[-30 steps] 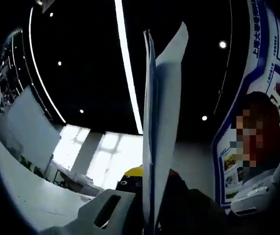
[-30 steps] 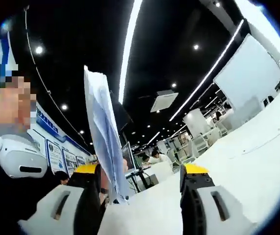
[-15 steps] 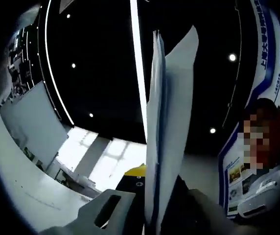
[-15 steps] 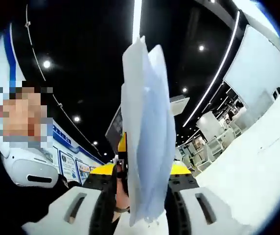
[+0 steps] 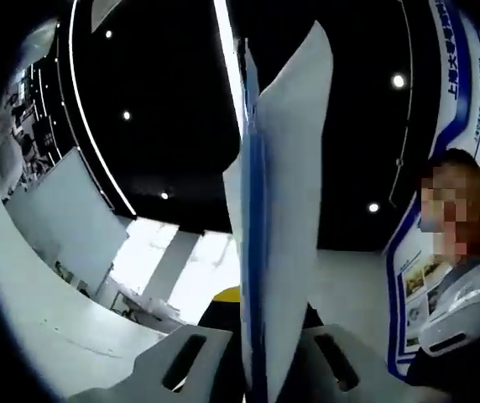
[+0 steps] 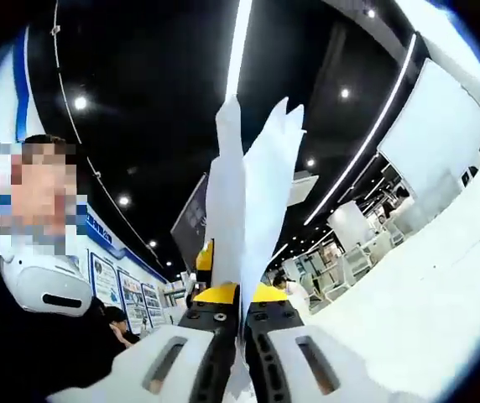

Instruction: Organize the stack of printing papers by aligning and flattening the scattered papers on the table

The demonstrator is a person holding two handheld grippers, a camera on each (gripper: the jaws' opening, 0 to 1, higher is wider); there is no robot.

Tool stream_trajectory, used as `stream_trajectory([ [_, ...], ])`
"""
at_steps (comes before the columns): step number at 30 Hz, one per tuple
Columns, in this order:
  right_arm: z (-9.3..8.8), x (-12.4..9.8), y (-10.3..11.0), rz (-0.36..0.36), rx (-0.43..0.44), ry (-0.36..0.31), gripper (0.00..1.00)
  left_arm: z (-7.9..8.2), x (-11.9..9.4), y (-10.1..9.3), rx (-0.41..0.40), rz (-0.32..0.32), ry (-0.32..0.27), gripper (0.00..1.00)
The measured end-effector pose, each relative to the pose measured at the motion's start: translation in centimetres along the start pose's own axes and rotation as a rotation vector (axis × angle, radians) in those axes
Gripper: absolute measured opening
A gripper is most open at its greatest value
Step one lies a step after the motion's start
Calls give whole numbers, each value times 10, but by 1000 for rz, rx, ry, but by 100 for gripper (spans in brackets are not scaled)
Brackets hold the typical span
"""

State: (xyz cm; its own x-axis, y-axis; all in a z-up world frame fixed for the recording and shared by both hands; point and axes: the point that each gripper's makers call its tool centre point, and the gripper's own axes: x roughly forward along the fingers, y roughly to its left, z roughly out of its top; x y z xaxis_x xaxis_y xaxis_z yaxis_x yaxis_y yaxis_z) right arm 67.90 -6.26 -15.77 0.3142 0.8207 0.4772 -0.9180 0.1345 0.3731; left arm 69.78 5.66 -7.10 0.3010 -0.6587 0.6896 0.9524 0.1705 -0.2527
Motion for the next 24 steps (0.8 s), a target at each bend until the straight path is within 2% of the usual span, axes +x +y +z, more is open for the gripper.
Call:
stream_trajectory([
  [9, 3, -7, -11, -37, -34, 50, 0, -11, -10, 13, 110, 56, 95, 8],
  [12, 5, -8, -11, -47, -31, 69, 0, -12, -13, 16, 113, 62, 114, 14],
  [15, 7, -11, -10, -52, -58, 87, 0, -8, -19, 19, 78, 64, 111, 17],
  [24, 17, -21, -3, -49, -160, 155, 0, 12, -32, 13, 87, 36, 99, 18],
])
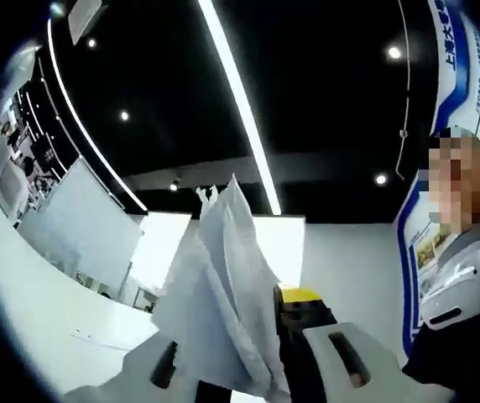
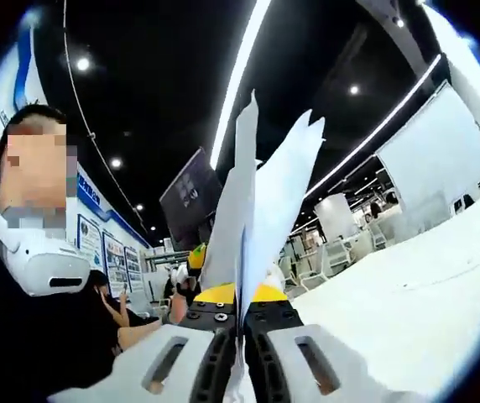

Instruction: Organize the stack of printing papers by aligning and flattening the scattered papers on the table

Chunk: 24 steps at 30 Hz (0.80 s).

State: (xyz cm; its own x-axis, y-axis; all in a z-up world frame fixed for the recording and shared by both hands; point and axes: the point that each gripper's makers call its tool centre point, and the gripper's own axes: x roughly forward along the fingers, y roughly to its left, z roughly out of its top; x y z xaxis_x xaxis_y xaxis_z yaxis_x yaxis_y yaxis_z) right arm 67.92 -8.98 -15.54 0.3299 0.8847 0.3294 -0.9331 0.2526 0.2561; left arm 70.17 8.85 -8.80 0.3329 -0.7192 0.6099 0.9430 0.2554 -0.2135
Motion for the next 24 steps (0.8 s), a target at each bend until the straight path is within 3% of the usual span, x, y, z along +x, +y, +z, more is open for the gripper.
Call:
stream_trajectory([
  [6, 0, -4, -1, -18, -60, 53, 0, -3, -7, -2, -20, -15, 57, 19],
  [15, -2, -10, 3, -13, -148, 118, 0, -17, -13, -8, 47, -32, 140, 19],
  [19, -5, -16, 1, -24, -194, 167, 0, -32, -17, -4, 125, -9, 210, 18],
  [24, -9, -22, -5, -44, -247, 214, 0, -50, -20, -2, 163, -2, 272, 18],
])
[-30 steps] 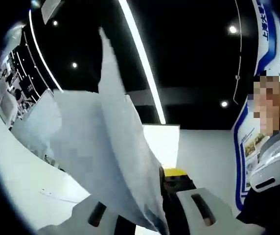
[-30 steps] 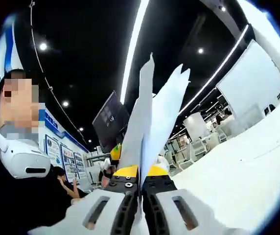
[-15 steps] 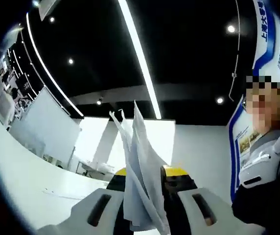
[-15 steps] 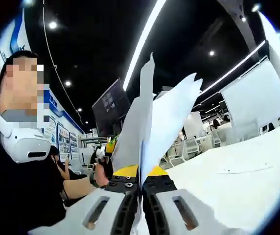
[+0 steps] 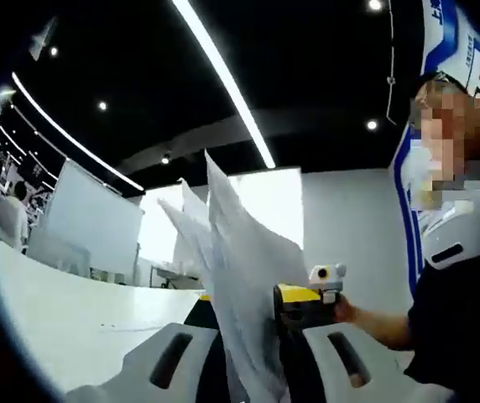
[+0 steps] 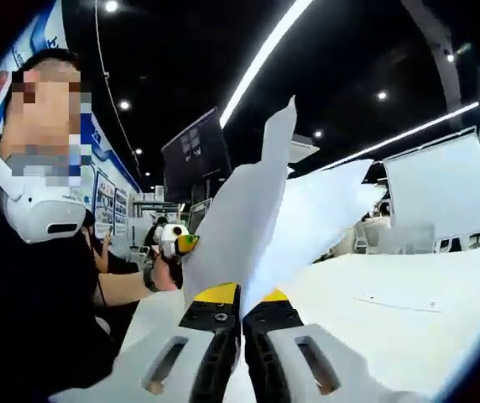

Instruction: Organize the stack of printing papers by aligning and flattening the scattered papers on the table

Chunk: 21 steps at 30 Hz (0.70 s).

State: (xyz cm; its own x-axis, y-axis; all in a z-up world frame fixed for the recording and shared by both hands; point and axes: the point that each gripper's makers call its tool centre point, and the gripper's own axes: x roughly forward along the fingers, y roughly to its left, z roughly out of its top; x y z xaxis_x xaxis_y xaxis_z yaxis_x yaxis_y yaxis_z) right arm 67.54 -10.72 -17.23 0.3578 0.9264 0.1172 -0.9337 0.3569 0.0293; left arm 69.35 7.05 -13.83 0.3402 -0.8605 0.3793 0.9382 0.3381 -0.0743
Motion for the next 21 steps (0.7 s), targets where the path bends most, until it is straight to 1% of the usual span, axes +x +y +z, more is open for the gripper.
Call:
stream_trajectory([
  [2, -5, -2, -1, -1, -7, 19, 0, -6, -1, 0, 15, -1, 24, 17],
  [5, -10, -5, -3, 3, -21, 36, 0, -16, -1, -10, 27, -46, 58, 18],
  [6, -12, -6, -3, 6, -22, 38, 0, -18, -1, -12, 25, -50, 64, 18],
  [9, -14, -7, -2, 17, -27, 38, 0, -30, -2, -11, 33, -51, 111, 18],
  [12, -21, -5, 3, 32, -53, 59, 0, -46, -5, -8, 39, -35, 175, 20],
  [13, -23, -4, 2, 25, -74, 68, 0, -50, -6, -6, 44, -29, 191, 20],
  [14, -25, -3, 0, 17, -78, 72, 0, -53, -8, -2, 63, -7, 206, 19],
  [16, -29, 0, -3, 8, -65, 74, 0, -55, -10, 7, 105, 38, 216, 18],
  [18, -32, 2, -6, -10, -61, 67, 0, -55, -11, 9, 114, 50, 223, 18],
  [20, -35, 5, -10, -36, -69, 61, 0, -55, -12, 14, 173, 75, 233, 17],
  [21, -35, 6, -13, -56, -87, 60, 0, -55, -11, 13, 188, 77, 235, 17],
])
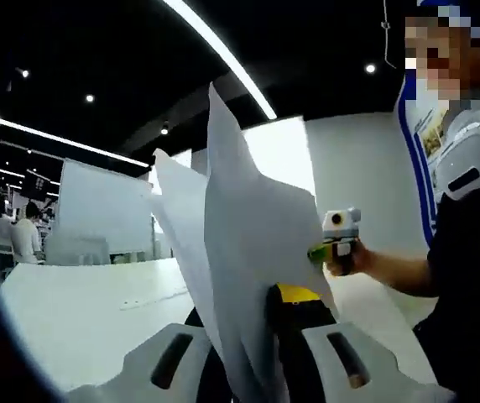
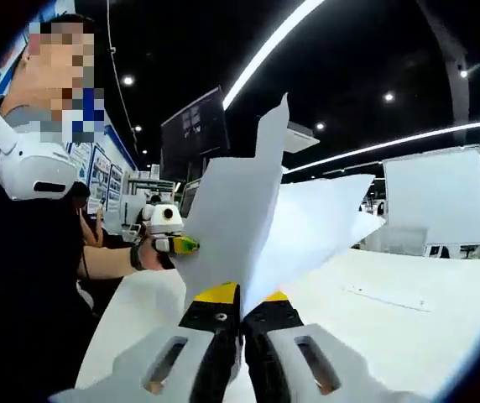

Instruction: Organize the stack of printing papers by aligning and flattening the scattered papers on the table

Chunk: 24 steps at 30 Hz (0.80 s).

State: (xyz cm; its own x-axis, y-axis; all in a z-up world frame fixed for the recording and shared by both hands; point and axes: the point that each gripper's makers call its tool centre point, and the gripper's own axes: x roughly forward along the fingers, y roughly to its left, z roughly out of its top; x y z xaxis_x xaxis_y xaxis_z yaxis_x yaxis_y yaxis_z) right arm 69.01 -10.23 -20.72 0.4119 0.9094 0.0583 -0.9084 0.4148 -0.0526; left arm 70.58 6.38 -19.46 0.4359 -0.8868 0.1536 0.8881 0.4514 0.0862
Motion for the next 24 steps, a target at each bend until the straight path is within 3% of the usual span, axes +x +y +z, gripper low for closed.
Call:
stream_trajectory([
  [2, -2, 1, -6, -36, -47, 8, 0, 0, 0, -2, 9, -10, -1, 19],
  [6, -3, 0, -4, -16, -41, 10, 0, -2, -1, 1, -33, -11, 0, 26],
  [12, 0, -6, 5, 27, -101, 24, 0, -6, -6, -4, -117, -71, 3, 32],
  [17, 3, -7, 14, 69, -115, 16, 0, -1, -14, 2, -147, -68, -31, 32],
  [24, -2, -6, 11, 58, -134, 40, 0, 5, -17, 9, -129, -40, -47, 31],
])
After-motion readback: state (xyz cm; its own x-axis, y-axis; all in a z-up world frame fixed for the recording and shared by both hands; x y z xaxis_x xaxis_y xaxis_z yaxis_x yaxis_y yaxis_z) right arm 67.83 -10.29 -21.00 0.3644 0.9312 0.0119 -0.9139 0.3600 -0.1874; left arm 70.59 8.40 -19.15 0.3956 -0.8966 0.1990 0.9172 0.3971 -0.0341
